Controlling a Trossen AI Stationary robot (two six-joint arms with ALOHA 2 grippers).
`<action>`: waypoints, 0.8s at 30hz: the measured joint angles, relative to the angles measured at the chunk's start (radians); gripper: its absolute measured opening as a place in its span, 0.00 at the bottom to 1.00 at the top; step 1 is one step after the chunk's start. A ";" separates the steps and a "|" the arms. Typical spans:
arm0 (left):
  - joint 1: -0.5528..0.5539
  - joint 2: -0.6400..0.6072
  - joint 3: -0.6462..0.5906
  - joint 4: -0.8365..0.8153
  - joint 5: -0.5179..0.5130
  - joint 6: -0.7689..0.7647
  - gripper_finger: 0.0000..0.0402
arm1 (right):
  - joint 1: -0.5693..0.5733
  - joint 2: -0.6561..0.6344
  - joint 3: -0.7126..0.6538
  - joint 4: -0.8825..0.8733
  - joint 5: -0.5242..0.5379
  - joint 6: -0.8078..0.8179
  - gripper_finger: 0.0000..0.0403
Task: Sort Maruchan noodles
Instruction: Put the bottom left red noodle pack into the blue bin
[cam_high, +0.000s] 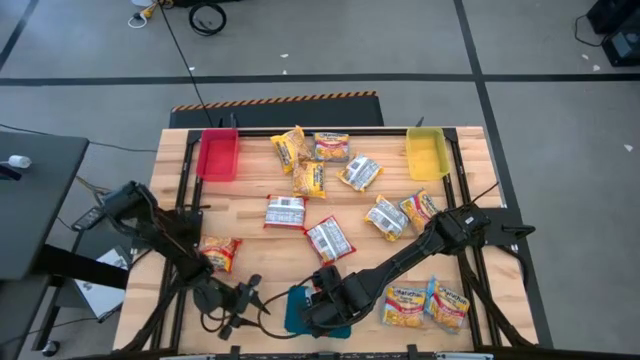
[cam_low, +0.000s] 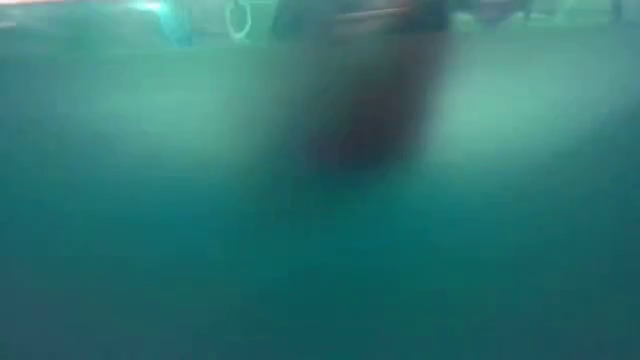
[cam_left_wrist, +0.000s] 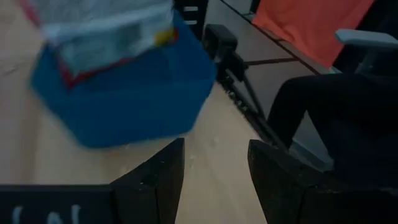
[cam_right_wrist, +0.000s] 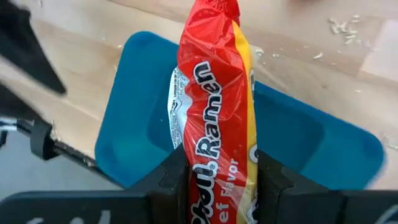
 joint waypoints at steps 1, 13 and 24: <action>0.006 0.008 0.016 -0.005 0.015 0.008 0.45 | 0.000 0.000 -0.009 0.010 0.023 0.007 0.28; 0.096 0.097 0.100 -0.139 0.032 -0.018 0.45 | -0.033 0.000 -0.013 0.031 0.104 0.002 0.30; 0.095 0.106 0.101 -0.021 0.031 0.077 0.45 | -0.038 0.000 -0.013 0.048 0.152 -0.011 0.31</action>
